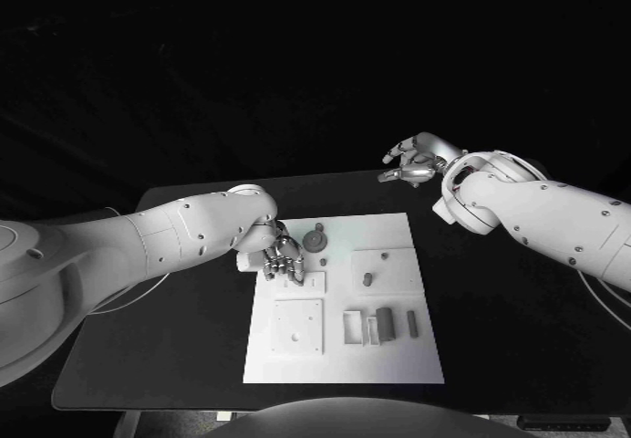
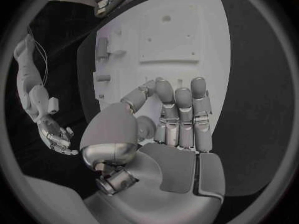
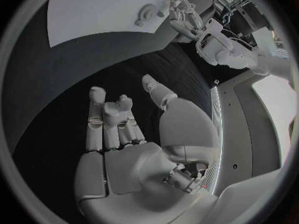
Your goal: Assemble the parts on the task board
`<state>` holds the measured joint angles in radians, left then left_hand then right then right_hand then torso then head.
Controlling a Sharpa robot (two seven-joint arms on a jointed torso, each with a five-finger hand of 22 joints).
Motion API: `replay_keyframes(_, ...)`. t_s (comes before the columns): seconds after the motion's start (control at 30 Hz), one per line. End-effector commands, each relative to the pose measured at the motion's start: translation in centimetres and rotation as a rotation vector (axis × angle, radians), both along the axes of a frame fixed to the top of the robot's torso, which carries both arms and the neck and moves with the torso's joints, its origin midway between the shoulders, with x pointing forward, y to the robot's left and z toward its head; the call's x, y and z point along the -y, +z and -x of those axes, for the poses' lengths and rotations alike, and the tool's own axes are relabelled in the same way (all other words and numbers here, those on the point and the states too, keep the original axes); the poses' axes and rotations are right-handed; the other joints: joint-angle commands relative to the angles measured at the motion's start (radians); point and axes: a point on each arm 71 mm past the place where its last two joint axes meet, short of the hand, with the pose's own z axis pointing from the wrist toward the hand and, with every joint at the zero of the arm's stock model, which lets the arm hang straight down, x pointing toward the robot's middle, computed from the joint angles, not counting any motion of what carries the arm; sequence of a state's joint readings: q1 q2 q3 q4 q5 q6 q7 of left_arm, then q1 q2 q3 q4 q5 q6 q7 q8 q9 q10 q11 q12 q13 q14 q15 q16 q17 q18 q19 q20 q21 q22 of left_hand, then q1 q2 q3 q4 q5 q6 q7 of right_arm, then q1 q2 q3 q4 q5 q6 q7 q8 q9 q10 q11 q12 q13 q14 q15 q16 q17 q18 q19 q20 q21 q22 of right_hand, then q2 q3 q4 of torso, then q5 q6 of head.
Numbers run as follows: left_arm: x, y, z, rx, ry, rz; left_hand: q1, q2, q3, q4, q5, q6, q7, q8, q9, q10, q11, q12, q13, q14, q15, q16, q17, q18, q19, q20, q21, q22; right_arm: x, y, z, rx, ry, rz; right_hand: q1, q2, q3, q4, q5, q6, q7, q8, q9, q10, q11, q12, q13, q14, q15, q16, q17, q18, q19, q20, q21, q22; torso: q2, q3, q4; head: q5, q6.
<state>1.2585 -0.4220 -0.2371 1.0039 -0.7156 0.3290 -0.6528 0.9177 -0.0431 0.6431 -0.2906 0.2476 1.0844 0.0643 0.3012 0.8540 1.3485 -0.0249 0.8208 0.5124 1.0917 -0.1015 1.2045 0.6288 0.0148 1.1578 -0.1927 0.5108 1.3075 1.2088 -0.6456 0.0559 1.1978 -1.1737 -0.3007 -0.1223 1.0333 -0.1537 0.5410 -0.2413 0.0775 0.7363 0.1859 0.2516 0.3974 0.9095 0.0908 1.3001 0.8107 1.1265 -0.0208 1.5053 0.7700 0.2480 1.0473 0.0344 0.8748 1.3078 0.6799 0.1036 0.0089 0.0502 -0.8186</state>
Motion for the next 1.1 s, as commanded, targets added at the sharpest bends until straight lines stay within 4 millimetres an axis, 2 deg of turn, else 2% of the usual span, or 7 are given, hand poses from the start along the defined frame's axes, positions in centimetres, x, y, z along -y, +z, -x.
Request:
replay_keyframes(0.03,-0.03,0.02,-0.06,0.026,0.013,0.01,0.049,0.057,0.005,0.0,0.003,0.034,-0.02,0.001,0.002,-0.085,-0.038,0.007,-0.001,-0.002,-0.005,0.006,-0.002,0.019,0.001,-0.009,0.005,0.025,-0.11,-0.03,0.05,-0.005,0.012,0.006,-0.005,-0.002,-0.002,0.006,0.003,0.001,0.017,0.003,-0.001,-0.009,-0.001,0.004,-0.001,-0.005,0.002,0.005,-0.002,0.014,0.0,-0.008,-0.003,0.018,0.0,-0.0005,0.0003,0.0,0.0)
replay_keyframes(0.27,-0.17,0.01,0.2,0.023,0.01,0.012,0.05,0.056,0.005,0.0,0.003,0.034,-0.02,0.0,0.002,-0.085,-0.038,0.008,-0.002,-0.003,-0.005,0.008,-0.003,0.019,0.001,-0.01,0.007,0.025,-0.07,-0.04,0.06,-0.006,0.012,0.007,-0.006,-0.002,-0.002,0.006,0.003,0.001,0.017,0.003,-0.001,-0.009,-0.001,0.004,-0.001,-0.005,0.002,0.005,-0.002,0.014,0.0,-0.007,-0.003,0.018,0.001,-0.0005,0.0004,0.0,-0.003)
replay_keyframes(0.67,-0.26,0.04,0.62,0.065,0.028,0.027,0.051,0.054,0.005,0.0,0.002,0.036,-0.02,-0.001,0.003,-0.085,-0.039,0.011,-0.003,-0.003,-0.005,0.01,-0.005,0.019,0.001,-0.01,0.009,0.025,-0.06,-0.02,0.13,-0.007,0.015,0.007,-0.007,-0.002,-0.002,0.007,0.003,0.001,0.017,0.004,-0.001,-0.009,-0.001,0.004,-0.002,-0.005,0.003,0.005,-0.002,0.014,0.0,-0.007,-0.003,0.018,0.0,-0.0012,0.0008,0.001,-0.003)
replay_keyframes(1.1,-0.28,-0.12,0.73,0.08,0.038,0.029,0.048,0.052,0.004,0.002,0.002,0.04,-0.022,-0.002,0.005,-0.084,-0.04,0.015,-0.004,-0.001,-0.007,0.014,-0.008,0.019,0.002,-0.011,0.013,0.024,-0.05,-0.03,0.15,-0.008,0.015,0.008,-0.008,-0.002,-0.002,0.008,0.003,0.001,0.017,0.004,-0.001,-0.01,-0.001,0.005,-0.002,-0.005,0.003,0.005,-0.002,0.014,0.0,-0.007,-0.003,0.018,0.0,0.0,0.0002,0.003,0.0)
